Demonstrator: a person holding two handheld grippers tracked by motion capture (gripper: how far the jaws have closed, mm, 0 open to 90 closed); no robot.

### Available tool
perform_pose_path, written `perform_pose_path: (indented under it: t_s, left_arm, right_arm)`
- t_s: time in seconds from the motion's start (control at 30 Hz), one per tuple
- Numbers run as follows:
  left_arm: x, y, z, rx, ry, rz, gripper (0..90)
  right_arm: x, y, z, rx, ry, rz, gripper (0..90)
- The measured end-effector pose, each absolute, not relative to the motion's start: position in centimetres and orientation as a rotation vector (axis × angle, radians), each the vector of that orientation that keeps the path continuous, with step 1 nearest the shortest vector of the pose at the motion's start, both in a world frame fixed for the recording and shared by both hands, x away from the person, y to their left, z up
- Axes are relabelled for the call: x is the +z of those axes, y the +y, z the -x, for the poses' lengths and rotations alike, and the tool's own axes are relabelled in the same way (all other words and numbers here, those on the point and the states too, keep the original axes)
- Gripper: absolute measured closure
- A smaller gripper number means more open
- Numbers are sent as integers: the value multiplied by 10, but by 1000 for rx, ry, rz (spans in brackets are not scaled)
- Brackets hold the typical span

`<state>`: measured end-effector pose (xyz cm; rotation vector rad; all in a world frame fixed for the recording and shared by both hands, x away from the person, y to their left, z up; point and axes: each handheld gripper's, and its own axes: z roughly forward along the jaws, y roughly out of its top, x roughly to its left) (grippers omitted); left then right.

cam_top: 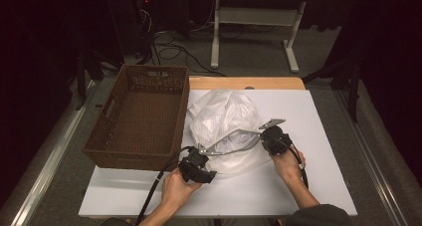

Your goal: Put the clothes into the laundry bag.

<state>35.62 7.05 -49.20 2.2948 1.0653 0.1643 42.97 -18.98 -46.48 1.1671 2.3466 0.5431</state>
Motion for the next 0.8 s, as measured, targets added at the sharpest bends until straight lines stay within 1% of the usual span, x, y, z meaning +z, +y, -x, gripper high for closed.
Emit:
perform_pose_path:
  t_s: [0.1,0.27,0.3,0.37,0.43,0.5,0.6,0.7,0.73,0.8]
  left_arm:
    - [-495,69,-357,165,1062,-2314,524]
    - [-498,67,-357,166,1048,-2334,618]
    - [-498,66,-357,169,1044,-2337,635]
    - [-498,67,-356,173,1038,-2335,667]
    - [-498,67,-357,168,1030,-2342,719]
    - [-499,68,-358,174,1024,-2349,760]
    - [-499,70,-359,166,1018,-2358,836]
    - [-499,71,-359,170,1004,-2373,878]
    - [-498,71,-358,172,1002,-2376,880]
    - [-498,71,-358,171,1001,-2375,882]
  right_arm:
    - [-467,-195,-420,531,2370,-1149,900]
    - [-468,-211,-410,563,2366,-1168,900]
    - [-466,-213,-409,583,2353,-1177,853]
    - [-463,-216,-411,630,2322,-1210,715]
    - [-460,-216,-416,647,2308,-1236,621]
    - [-461,-213,-423,658,2306,-1263,545]
    - [-467,-207,-435,637,2333,-1291,469]
    - [-478,-201,-443,580,2358,-1297,470]
    - [-481,-201,-445,561,2370,-1308,528]
    - [-485,-201,-446,546,2403,-1300,715]
